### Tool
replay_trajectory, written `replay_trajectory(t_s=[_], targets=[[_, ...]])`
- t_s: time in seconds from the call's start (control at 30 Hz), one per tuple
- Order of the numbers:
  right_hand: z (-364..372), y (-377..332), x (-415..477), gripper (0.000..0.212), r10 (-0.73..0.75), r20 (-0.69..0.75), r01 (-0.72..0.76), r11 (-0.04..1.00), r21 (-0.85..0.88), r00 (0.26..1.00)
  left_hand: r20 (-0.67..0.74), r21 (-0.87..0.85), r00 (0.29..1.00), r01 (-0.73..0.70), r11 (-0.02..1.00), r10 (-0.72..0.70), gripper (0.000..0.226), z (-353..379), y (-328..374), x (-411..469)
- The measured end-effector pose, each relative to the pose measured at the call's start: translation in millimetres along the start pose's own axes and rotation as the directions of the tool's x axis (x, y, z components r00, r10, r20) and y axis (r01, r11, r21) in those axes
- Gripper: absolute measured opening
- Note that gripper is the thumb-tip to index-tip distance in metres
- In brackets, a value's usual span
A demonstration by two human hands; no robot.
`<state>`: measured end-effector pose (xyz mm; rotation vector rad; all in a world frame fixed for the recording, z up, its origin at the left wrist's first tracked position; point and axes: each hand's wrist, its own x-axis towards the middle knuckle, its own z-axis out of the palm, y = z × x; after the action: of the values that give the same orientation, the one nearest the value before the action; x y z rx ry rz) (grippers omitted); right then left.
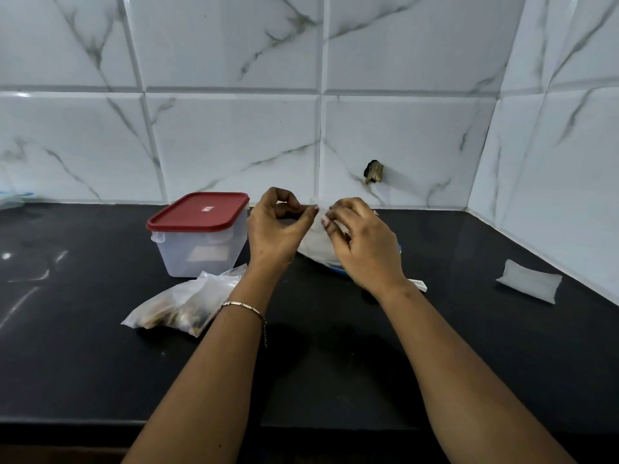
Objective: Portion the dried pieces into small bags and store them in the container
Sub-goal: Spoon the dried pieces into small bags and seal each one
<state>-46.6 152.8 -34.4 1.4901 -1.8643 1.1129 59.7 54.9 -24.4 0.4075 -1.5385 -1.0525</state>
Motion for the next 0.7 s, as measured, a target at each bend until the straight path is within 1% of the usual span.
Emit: replay_trajectory(t_s=[0.17, 0.27, 0.4, 0.5, 0.6, 0.7], targets=[[0.6, 3.0, 1.7, 0.017, 0.117, -0.090, -0.123, 0.990, -0.071, 0.989, 0.040, 0.147, 0.992, -0.124, 0.981, 0.119, 0.028, 5.5, -0.8, -5.9], [1.9, 1.8, 2.2, 0.012, 0.161, -0.109, -0.168, 0.984, -0.052, 0.981, 0.082, 0.198, 0.972, -0.234, 0.952, 0.222, 0.029, 8.2, -0.2, -11.0], [-0.3, -2.2, 2.5, 0.023, 0.161, -0.135, -0.164, 0.986, -0.012, 0.978, 0.132, 0.277, 0.931, -0.365, 0.889, 0.341, 0.019, 10.5, -2.5, -13.4], [-0.9, -5.9, 1.4, 0.025, 0.182, -0.129, -0.188, 0.982, -0.035, 0.975, 0.135, 0.340, 0.888, -0.459, 0.821, 0.441, 0.020, 11.3, -3.5, -12.1], [-2.2, -6.1, 0.2, 0.021, 0.193, -0.134, -0.204, 0.977, -0.070, 0.972, 0.143, 0.365, 0.862, -0.502, 0.784, 0.486, 0.023, 11.7, -3.4, -13.2], [-2.3, -5.3, 0.6, 0.022, 0.183, -0.182, -0.194, 0.980, -0.044, 0.966, 0.118, 0.341, 0.863, -0.500, 0.796, 0.492, 0.023, 11.6, -2.0, -13.8]])
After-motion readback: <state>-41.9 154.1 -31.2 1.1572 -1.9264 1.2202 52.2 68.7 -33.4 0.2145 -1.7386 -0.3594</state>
